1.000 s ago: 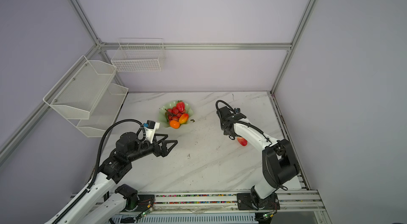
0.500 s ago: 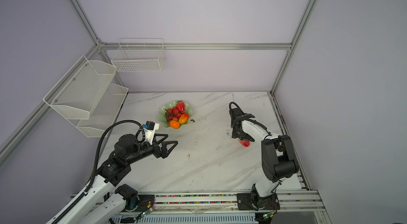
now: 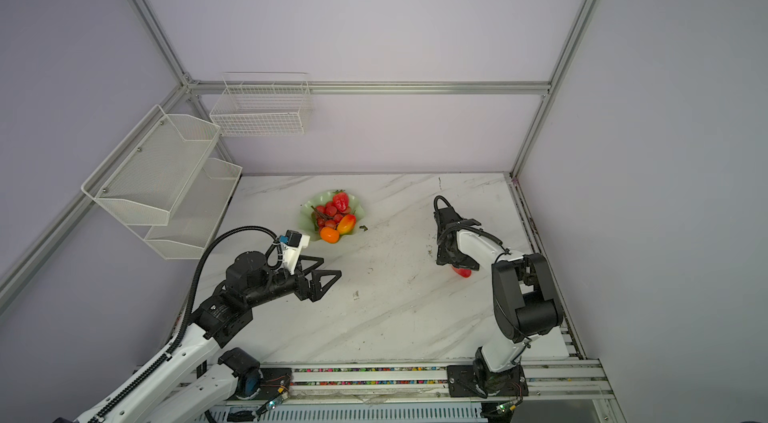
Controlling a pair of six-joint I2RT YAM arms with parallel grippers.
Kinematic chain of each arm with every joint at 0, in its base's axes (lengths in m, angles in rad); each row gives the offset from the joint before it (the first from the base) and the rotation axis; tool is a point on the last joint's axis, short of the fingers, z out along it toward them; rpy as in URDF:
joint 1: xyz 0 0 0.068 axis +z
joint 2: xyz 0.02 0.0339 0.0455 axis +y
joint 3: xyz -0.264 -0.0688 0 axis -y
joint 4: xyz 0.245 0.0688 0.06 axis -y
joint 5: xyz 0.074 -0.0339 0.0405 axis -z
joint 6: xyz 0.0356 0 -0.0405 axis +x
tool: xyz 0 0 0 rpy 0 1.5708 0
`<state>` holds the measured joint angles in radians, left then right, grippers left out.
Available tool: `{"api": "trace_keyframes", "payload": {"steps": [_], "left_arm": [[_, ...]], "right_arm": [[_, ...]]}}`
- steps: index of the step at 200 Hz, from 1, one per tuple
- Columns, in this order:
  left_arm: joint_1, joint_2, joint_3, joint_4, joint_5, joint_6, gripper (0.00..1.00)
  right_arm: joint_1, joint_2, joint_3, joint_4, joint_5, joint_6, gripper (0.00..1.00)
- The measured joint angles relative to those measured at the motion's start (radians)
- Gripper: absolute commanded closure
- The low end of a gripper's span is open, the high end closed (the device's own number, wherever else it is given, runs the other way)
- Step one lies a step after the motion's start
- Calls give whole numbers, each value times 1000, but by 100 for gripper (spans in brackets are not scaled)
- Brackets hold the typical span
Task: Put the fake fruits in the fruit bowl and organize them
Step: 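Move the right gripper to the small yellow-red strawberry and close on it, then carry the small strawberry into the green bowl and open the right gripper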
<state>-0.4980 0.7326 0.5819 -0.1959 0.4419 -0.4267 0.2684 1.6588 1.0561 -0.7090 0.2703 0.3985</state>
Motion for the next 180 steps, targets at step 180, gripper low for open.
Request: {"api": "trace_keyframes", "payload": {"steps": [180], "left_arm": [[-3, -4, 0, -36, -59, 11, 0]], "right_arm": [[-7, -15, -23, 113, -108, -80, 53]]}}
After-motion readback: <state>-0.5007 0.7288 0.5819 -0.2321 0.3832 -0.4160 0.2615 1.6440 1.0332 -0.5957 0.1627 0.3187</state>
